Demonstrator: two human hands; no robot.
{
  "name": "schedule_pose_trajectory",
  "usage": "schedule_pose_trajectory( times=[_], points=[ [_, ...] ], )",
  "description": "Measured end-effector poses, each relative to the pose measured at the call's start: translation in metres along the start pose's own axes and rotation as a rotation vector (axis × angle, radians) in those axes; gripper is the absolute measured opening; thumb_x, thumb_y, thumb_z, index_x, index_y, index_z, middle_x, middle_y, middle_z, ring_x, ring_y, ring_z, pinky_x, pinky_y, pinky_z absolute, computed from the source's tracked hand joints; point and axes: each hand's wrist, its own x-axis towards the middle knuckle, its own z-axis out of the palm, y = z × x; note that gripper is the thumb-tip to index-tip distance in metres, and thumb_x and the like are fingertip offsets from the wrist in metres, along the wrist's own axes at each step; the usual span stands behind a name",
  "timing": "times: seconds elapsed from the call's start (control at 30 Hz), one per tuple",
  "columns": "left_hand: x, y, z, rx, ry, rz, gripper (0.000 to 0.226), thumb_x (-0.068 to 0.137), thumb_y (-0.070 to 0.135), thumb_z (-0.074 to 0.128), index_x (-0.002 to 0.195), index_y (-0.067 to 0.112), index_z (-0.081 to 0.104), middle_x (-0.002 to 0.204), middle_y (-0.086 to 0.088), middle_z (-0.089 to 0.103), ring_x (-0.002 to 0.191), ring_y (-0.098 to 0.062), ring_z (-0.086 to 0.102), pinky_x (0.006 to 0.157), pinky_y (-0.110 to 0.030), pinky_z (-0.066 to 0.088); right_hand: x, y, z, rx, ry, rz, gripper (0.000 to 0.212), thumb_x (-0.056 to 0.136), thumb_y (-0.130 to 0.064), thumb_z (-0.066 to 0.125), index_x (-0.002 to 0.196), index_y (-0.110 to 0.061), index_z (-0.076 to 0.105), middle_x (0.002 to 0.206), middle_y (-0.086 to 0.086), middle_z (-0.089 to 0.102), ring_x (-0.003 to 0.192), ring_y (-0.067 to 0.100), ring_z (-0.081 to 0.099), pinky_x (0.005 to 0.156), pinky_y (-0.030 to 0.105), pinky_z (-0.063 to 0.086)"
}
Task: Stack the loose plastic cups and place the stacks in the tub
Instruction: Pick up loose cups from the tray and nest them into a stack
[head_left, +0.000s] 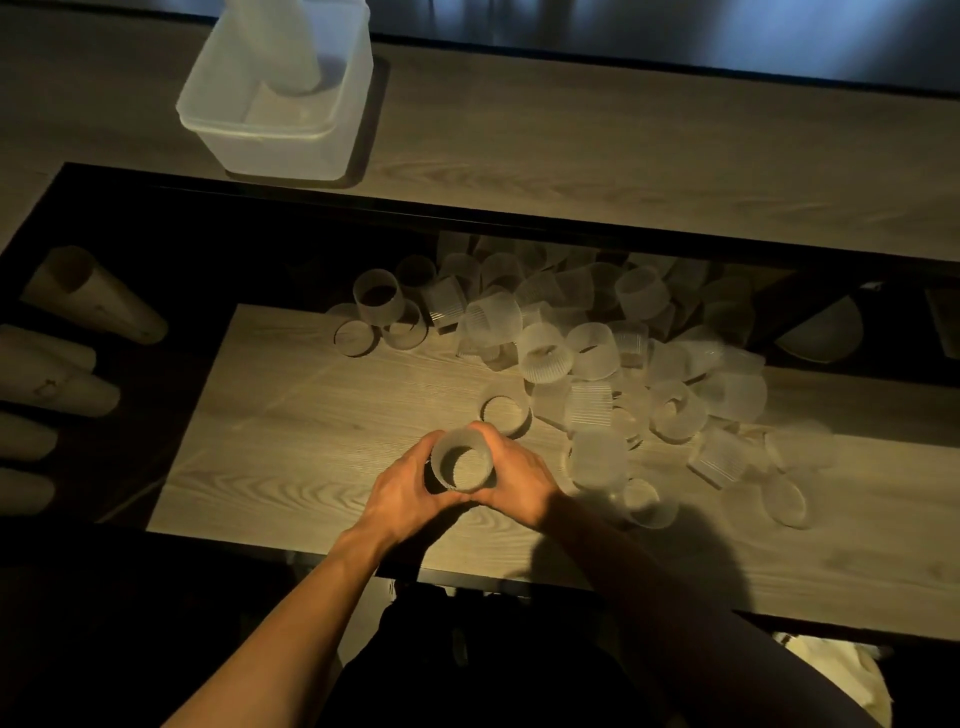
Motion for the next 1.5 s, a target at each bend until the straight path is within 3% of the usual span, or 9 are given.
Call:
schedule_pose_trajectory(
  times=[0.13,0.27,0.4,0.47,0.63,0.77,0.9,1.07,1.5],
  points=[
    [0.003,0.012,-0.013,-0.003,0.087,0.084,0.072,0.068,0.056,0.085,0.122,0.067,0.038,0.115,0.045,0.052,0.108,0.015,0.052,0.088,-0.024,0.050,0.001,-0.003,-0.016,0.050,0.078,0.011,0.094,0.072,-0.041,0.086,0.145,-0.033,0.028,0.139,0.002,0.058,0.124,0.019,0.057,0.100,0.041,0.049],
    [0.015,0.034,-0.024,-0.015,0.096,0.149,0.074,0.070,0.055,0.084,0.126,0.063,0.036,0.116,0.043,0.051,0.111,0.014,0.051,0.088,-0.018,0.047,0.000,-0.004,-0.043,0.119,0.144,-0.011,0.086,0.074,-0.035,0.087,0.144,-0.033,0.037,0.140,-0.006,0.055,0.126,0.011,0.052,0.105,0.036,0.047],
    [0.034,0.054,-0.026,-0.006,0.081,0.205,0.076,0.072,0.055,0.083,0.133,0.054,0.039,0.123,0.035,0.051,0.112,0.010,0.051,0.089,-0.020,0.047,-0.003,0.000,-0.065,0.203,0.210,0.002,0.077,0.073,-0.032,0.087,0.137,-0.039,0.043,0.128,-0.021,0.056,0.114,-0.004,0.054,0.090,0.015,0.044],
    [0.042,0.059,-0.025,0.009,0.074,0.222,0.077,0.072,0.052,0.084,0.135,0.049,0.041,0.124,0.032,0.050,0.110,0.013,0.049,0.089,-0.020,0.047,-0.004,0.003,-0.071,0.250,0.220,0.014,0.078,0.071,-0.033,0.088,0.136,-0.041,0.045,0.126,-0.022,0.058,0.113,-0.006,0.055,0.086,0.013,0.043],
    [0.054,0.064,-0.018,0.016,0.055,0.235,0.083,0.073,0.048,0.086,0.142,0.039,0.041,0.131,0.025,0.050,0.115,0.006,0.048,0.090,-0.019,0.043,-0.002,0.012,-0.073,0.272,0.249,0.019,0.082,0.071,-0.036,0.088,0.139,-0.041,0.042,0.130,-0.022,0.056,0.116,-0.007,0.053,0.091,0.018,0.044],
    [0.066,0.068,-0.011,0.003,0.017,0.229,0.085,0.073,0.046,0.086,0.143,0.040,0.039,0.137,0.016,0.055,0.121,-0.003,0.052,0.098,-0.031,0.050,0.004,0.022,-0.074,0.284,0.254,0.034,0.088,0.071,-0.035,0.089,0.143,-0.035,0.039,0.135,-0.015,0.056,0.121,0.000,0.052,0.100,0.027,0.047],
    [0.077,0.069,-0.005,-0.025,-0.030,0.194,0.090,0.072,0.052,0.084,0.146,0.041,0.035,0.140,0.012,0.053,0.123,-0.007,0.053,0.102,-0.036,0.050,0.009,0.028,-0.077,0.325,0.237,0.036,0.089,0.073,-0.043,0.088,0.146,-0.034,0.038,0.137,-0.014,0.056,0.123,0.001,0.052,0.101,0.026,0.047],
    [0.083,0.066,-0.008,-0.024,-0.009,0.191,0.084,0.072,0.051,0.084,0.141,0.045,0.036,0.132,0.023,0.052,0.121,-0.005,0.053,0.102,-0.038,0.051,0.015,0.028,-0.080,0.340,0.238,0.025,0.091,0.072,-0.046,0.088,0.147,-0.033,0.038,0.137,-0.013,0.056,0.124,0.002,0.052,0.103,0.029,0.047],
    [0.090,0.060,-0.005,-0.115,-0.044,0.129,0.087,0.075,0.046,0.084,0.145,0.044,0.032,0.142,0.014,0.051,0.132,-0.009,0.049,0.109,-0.047,0.045,0.024,0.028,-0.081,0.365,0.212,0.062,0.091,0.076,-0.036,0.087,0.149,-0.034,0.034,0.143,-0.007,0.053,0.129,0.008,0.049,0.104,0.033,0.046]
  ],
)
